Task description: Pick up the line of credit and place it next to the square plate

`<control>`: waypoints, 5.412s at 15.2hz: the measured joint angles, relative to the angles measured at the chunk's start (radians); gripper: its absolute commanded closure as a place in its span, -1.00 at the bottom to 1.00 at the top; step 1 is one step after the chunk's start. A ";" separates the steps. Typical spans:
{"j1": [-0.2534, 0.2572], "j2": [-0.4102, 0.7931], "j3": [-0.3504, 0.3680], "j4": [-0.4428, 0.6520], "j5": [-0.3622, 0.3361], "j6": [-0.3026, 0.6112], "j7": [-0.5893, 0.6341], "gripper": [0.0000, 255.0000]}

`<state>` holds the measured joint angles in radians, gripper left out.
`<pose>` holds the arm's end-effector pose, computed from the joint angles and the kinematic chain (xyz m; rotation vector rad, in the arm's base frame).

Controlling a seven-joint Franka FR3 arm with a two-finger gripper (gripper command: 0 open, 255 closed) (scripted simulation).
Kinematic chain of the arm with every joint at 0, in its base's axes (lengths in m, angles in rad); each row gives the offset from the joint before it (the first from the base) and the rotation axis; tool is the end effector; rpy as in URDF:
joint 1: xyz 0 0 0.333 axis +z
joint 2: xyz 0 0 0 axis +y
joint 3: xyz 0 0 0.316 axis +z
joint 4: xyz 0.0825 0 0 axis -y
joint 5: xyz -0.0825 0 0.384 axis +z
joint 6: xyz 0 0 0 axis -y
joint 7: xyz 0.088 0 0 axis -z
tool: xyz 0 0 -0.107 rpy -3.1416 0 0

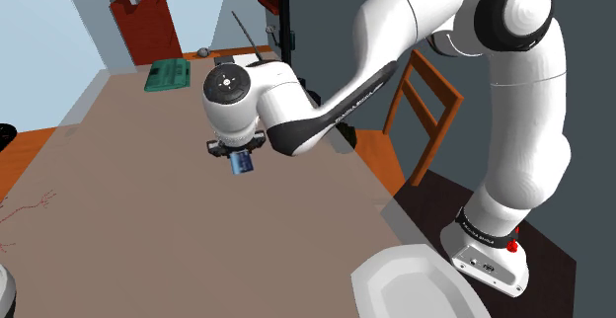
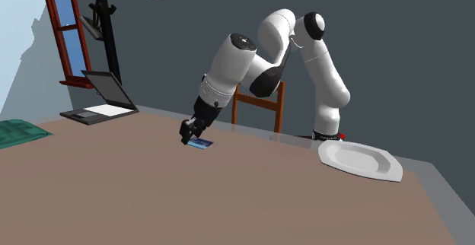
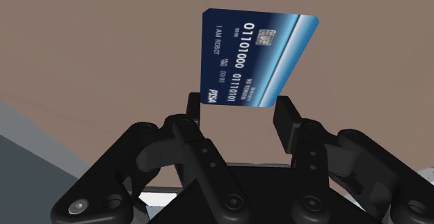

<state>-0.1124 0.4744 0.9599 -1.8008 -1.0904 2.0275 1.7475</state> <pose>0.5035 0.4019 0.3851 2.8195 -0.6350 0.8464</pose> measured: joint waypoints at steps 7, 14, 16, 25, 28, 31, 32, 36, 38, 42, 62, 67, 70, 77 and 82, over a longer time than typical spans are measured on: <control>-0.018 -0.068 0.047 -0.030 0.060 -0.021 -0.005 1.00; -0.011 -0.201 0.148 -0.157 0.165 -0.039 0.092 1.00; -0.011 -0.237 0.175 -0.190 0.195 -0.038 0.115 1.00; 0.072 -0.326 0.286 -0.252 0.310 -0.108 0.246 1.00; 0.129 -0.320 0.311 -0.248 0.326 -0.155 0.306 1.00; 0.196 -0.296 0.321 -0.234 0.327 -0.207 0.368 1.00; 0.233 -0.275 0.319 -0.220 0.320 -0.234 0.395 1.00; 0.355 -0.229 0.319 -0.177 0.321 -0.322 0.482 1.00; 0.423 -0.200 0.313 -0.160 0.318 -0.360 0.534 1.00; 0.595 -0.111 0.270 -0.085 0.291 -0.454 0.633 1.00; 0.703 0.024 0.170 -0.143 0.184 -0.383 0.770 1.00; 0.703 0.024 0.170 -0.143 0.184 -0.383 0.770 -1.00; 0.703 0.024 0.170 -0.143 0.184 -0.383 0.770 -1.00; 0.751 0.008 0.194 -0.055 0.229 -0.472 0.748 -1.00; 0.755 0.008 0.195 -0.050 0.230 -0.477 0.748 -1.00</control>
